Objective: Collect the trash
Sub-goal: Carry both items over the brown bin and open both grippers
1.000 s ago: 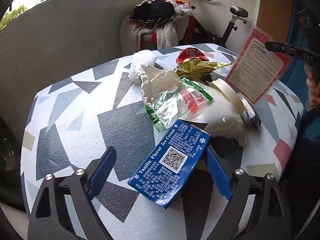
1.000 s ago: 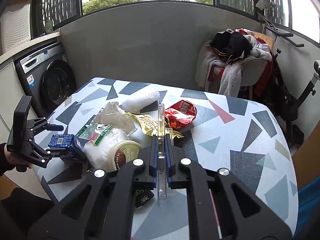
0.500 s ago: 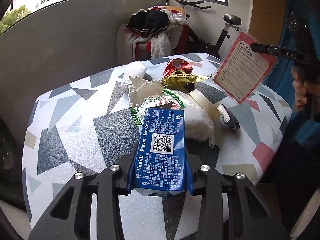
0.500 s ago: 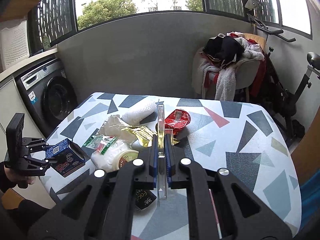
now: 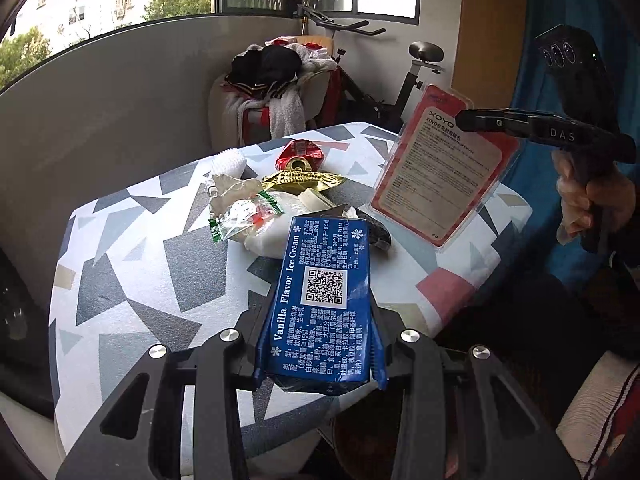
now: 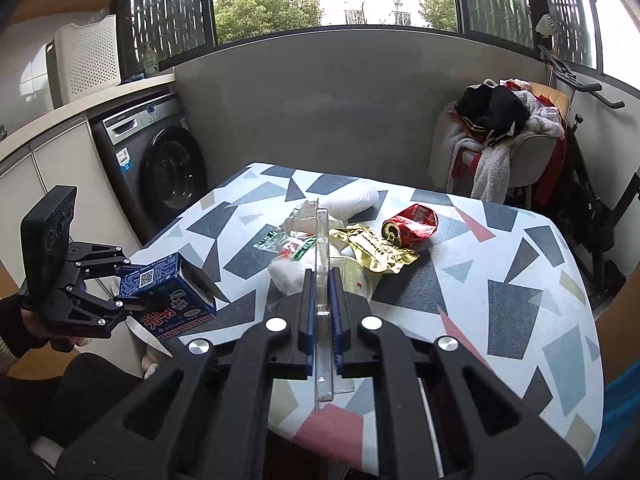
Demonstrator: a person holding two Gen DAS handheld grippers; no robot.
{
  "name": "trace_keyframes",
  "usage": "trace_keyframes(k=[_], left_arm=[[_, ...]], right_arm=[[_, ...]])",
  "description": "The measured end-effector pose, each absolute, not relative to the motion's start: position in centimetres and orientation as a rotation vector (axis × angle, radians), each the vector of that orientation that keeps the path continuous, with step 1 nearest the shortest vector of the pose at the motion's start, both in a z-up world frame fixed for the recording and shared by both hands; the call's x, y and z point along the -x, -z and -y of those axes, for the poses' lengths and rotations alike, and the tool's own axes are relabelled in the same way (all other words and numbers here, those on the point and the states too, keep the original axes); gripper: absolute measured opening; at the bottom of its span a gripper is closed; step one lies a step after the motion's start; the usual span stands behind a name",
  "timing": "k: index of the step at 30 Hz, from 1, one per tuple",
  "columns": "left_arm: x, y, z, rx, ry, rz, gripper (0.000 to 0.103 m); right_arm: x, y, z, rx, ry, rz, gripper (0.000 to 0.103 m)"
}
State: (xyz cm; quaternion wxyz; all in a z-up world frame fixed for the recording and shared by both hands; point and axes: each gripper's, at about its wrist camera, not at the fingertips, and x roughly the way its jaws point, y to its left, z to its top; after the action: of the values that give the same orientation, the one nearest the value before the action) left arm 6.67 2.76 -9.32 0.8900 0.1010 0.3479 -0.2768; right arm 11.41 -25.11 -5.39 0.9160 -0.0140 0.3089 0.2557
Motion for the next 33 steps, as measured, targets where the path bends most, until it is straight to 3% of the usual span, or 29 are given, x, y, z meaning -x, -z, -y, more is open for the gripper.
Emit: trace_keyframes(k=[15,33], left_arm=[[1.6,12.3,-2.5,-0.164,0.626,-0.781,0.038],[3.6,16.2,-2.1,-0.147,0.636,-0.844,0.038]], right_arm=[[-3.3,8.2,23.7,0.022,-0.651,-0.781,0.011],[-3.1,19.6,18.6,0.151,-0.728,-1.021,0.011]])
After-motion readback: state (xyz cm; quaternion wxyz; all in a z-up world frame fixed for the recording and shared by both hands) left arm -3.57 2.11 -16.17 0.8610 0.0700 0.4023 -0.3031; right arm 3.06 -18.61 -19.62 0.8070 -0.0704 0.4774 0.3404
